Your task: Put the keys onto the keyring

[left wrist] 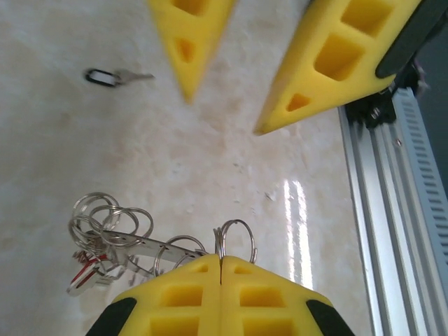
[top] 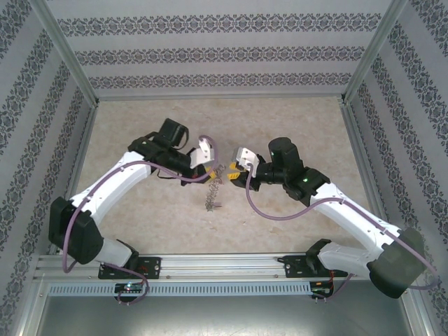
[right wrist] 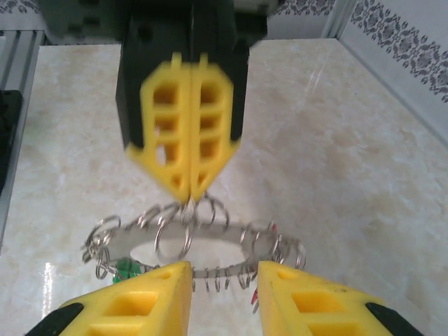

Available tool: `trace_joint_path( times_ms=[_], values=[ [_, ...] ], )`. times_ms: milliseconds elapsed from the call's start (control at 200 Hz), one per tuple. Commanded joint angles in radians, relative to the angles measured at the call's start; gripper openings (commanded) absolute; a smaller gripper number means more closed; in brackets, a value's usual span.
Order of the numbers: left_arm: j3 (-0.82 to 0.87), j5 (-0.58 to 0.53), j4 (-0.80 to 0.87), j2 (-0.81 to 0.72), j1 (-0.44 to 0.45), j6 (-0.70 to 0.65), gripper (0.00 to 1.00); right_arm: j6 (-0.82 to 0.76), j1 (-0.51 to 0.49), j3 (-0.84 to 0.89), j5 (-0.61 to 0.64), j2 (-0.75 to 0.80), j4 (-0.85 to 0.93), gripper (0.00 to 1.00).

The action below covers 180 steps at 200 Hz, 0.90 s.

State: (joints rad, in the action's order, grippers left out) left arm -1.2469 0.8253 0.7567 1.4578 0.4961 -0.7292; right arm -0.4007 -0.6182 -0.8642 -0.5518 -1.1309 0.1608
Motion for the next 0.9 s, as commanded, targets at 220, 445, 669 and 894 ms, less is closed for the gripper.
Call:
trace_joint_path(
  times_ms=[220, 445, 669, 894],
  values=[
    [-0.006, 0.061, 0.163, -0.029, 0.024, -0.064, 0.00, 0.089, -0.021, 0.064, -0.037, -0.009, -0.041, 0.31],
    [0.048, 0.095, 0.113, -0.022, 0.024, -0.032, 0.00, 0.053, -0.085, 0.106, -0.030, -0.024, -0.069, 0.30],
    [0.057, 0.121, 0.112, -0.020, 0.023, -0.069, 0.00, -0.057, -0.101, 0.092, -0.060, -0.066, -0.086, 0.26],
    [0.083, 0.114, 0.057, -0.024, 0.022, -0.049, 0.00, -0.051, -0.107, 0.079, -0.128, -0.123, -0.142, 0.22]
  ],
)
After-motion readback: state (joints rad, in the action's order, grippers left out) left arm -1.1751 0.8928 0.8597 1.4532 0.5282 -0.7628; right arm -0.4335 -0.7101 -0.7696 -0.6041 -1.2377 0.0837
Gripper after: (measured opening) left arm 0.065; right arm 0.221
